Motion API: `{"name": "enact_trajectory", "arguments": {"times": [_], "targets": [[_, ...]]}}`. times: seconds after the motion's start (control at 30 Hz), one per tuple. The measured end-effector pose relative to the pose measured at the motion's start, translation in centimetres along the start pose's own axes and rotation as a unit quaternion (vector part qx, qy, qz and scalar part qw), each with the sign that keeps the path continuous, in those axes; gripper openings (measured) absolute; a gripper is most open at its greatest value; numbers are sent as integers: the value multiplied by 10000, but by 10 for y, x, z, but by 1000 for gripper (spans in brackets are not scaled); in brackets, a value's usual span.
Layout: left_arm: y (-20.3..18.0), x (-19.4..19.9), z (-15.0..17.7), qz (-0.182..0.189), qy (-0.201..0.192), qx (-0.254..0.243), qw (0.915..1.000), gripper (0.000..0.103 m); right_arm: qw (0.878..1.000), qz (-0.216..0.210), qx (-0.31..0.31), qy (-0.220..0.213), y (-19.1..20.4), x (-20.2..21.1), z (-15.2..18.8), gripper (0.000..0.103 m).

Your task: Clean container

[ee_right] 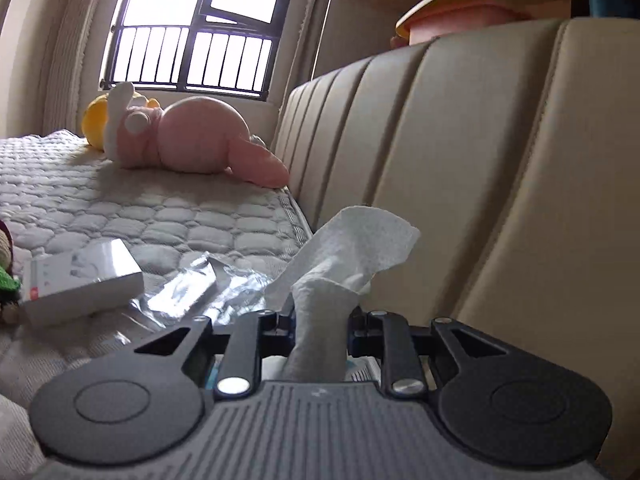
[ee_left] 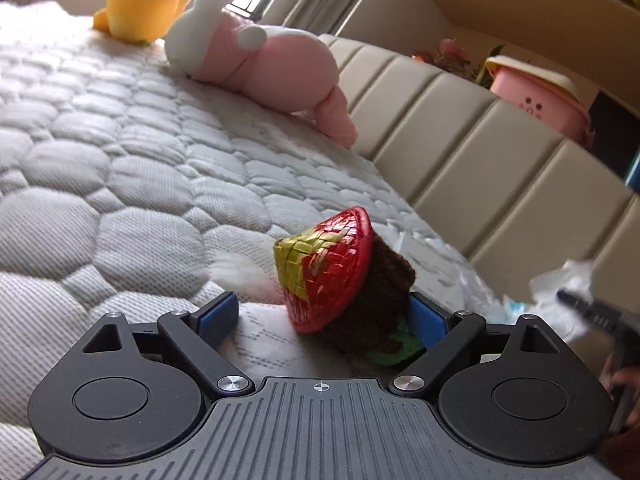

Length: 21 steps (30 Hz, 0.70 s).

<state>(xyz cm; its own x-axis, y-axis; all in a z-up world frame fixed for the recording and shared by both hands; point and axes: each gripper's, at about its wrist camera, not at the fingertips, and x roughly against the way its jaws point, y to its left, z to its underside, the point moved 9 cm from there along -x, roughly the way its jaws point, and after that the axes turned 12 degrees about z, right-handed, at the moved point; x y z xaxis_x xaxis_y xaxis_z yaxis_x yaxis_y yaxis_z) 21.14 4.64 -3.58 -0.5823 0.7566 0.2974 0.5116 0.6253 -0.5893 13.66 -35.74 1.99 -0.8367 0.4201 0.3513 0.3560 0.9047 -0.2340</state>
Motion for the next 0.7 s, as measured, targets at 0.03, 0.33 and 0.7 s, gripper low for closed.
{"name": "enact_trajectory", "arguments": {"times": [0.03, 0.33, 0.7], "targets": [[-1, -1, 0, 47, -32, 58, 10000, 94, 9999, 100, 89, 84, -2, -4, 9, 24], [-22, -11, -7, -86, -345, -268, 9990, 97, 9966, -369, -100, 730, 20, -34, 56, 23], [-11, 13, -15, -466, -764, -315, 9955, 99, 9700, -2176, 983, 455, 177, -20, 8, 23]]}}
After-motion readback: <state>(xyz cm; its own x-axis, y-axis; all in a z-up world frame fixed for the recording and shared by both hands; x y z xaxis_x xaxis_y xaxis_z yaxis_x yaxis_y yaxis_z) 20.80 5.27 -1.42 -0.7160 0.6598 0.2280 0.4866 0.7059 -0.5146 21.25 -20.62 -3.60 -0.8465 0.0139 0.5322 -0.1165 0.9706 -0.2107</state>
